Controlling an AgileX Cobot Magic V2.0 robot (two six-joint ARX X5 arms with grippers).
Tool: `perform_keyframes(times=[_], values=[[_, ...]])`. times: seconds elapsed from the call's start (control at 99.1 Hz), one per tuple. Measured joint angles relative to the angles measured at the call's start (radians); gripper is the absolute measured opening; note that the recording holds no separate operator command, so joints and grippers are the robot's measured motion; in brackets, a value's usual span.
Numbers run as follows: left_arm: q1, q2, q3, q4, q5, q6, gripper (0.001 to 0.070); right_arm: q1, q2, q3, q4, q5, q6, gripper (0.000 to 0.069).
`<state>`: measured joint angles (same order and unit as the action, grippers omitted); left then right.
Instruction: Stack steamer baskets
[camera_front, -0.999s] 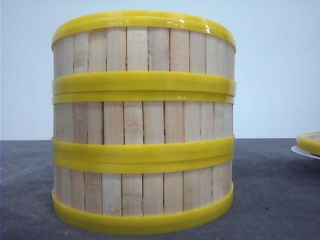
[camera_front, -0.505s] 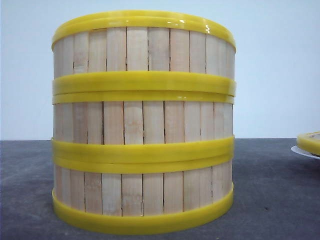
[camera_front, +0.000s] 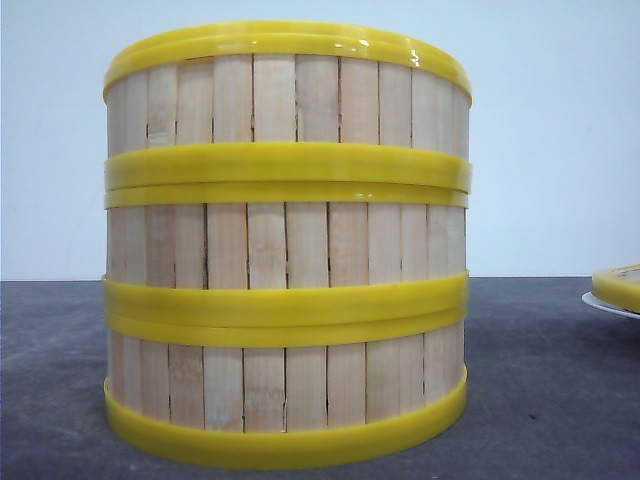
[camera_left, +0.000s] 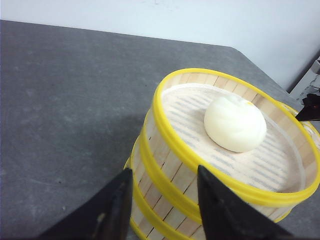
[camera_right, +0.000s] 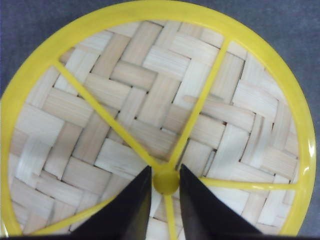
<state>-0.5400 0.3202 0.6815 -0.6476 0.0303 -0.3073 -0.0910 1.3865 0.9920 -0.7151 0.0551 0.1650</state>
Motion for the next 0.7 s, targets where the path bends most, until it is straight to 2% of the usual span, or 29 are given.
perform_keyframes(times=[0.192, 0.394, 0.696], values=[[0.000, 0.000, 0.000, 0.000, 0.000, 0.000, 0.0234, 0.000, 0.015, 0.000, 0.002, 0.000, 0.000, 0.0098], [0.000, 0.000, 0.000, 0.000, 0.000, 0.000, 0.0234, 0.000, 0.015, 0.001, 0.001, 0.000, 0.000, 0.0062], [0.000, 0.000, 0.000, -0.004, 0.000, 0.000, 0.0234, -0.001, -0.012, 0.004, -0.021, 0.001, 0.003, 0.0059]])
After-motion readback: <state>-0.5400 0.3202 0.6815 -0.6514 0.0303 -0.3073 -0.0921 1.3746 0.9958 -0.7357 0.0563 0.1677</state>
